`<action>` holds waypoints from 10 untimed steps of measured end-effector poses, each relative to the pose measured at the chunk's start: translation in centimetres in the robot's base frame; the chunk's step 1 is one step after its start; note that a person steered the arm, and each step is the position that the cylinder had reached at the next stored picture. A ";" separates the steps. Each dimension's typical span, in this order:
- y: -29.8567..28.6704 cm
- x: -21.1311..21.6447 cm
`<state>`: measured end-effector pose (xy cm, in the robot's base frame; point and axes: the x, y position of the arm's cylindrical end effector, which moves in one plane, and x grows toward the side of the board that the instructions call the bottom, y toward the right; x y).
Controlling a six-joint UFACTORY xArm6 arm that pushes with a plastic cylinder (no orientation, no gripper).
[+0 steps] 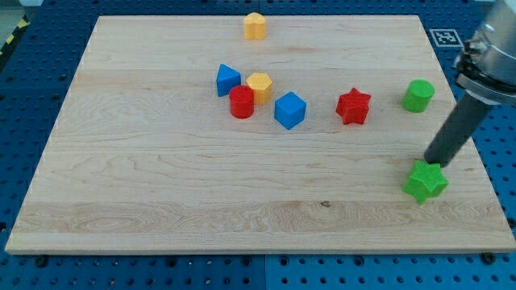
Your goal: Move the red star to the right side of the green star
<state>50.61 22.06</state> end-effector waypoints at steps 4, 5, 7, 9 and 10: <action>-14.9 -8.5; -14.7 -11.7; -13.3 -12.6; -12.6 -10.5; -11.9 -10.0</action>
<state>40.65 10.15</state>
